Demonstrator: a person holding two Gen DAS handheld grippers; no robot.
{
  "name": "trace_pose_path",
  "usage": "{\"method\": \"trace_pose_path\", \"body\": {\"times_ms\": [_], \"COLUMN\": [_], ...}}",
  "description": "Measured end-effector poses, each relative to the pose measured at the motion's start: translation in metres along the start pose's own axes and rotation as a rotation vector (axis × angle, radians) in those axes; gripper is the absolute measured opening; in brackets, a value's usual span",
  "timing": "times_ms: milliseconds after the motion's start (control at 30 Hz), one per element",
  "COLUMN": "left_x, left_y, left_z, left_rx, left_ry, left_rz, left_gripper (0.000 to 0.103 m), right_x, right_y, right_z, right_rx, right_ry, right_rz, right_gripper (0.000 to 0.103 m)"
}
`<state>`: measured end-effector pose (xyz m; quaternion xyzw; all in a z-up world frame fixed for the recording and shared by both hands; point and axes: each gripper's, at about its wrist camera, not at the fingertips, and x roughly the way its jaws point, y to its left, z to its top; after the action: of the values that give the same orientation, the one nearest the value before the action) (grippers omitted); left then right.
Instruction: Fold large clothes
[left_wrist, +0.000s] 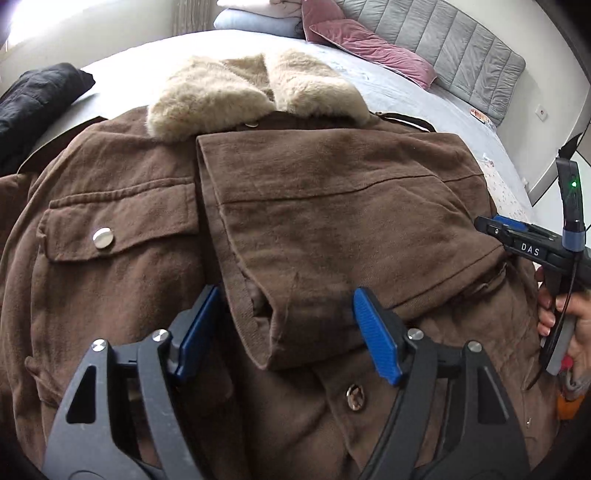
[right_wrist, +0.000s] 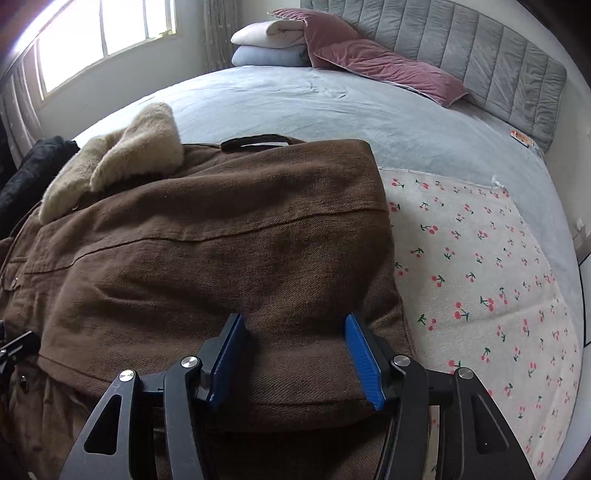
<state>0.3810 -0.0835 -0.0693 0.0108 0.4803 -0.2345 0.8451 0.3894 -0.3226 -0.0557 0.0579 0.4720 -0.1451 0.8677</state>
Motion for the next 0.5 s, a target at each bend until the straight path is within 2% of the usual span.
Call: {"method": "trace_pose_path", "body": {"times_ms": [133, 233, 400, 500], "left_x": [-0.029, -0.058, -0.104, -0.134], "left_y": [0.003, 0.011, 0.04, 0.063], "left_z": [-0.01, -0.019, -0.034, -0.046], "left_rx": [-0.006, -0.031, -0.111, -0.166], "left_ry": [0.004, -0.01, -0.016, -0.037], "left_rz": [0.008, 0.004, -0.01, 0.012], "left_gripper": [0.076, 0.082, 0.083, 0.084], "right_x": [-0.028, -0.05, -0.092, -0.116], "right_y": [0.005, 0.01, 0.026, 0.038], "right_z": [-0.005, -0.012, -0.029, -0.041], "right_rx": [-0.003, 0.006, -0.018, -0.043], "right_ry": [-0.006, 0.002, -0.009, -0.013], "right_rz": [0.026, 0.036, 0.076, 0.073], "right_gripper": [0.059, 0.062, 0.067, 0.069]}}
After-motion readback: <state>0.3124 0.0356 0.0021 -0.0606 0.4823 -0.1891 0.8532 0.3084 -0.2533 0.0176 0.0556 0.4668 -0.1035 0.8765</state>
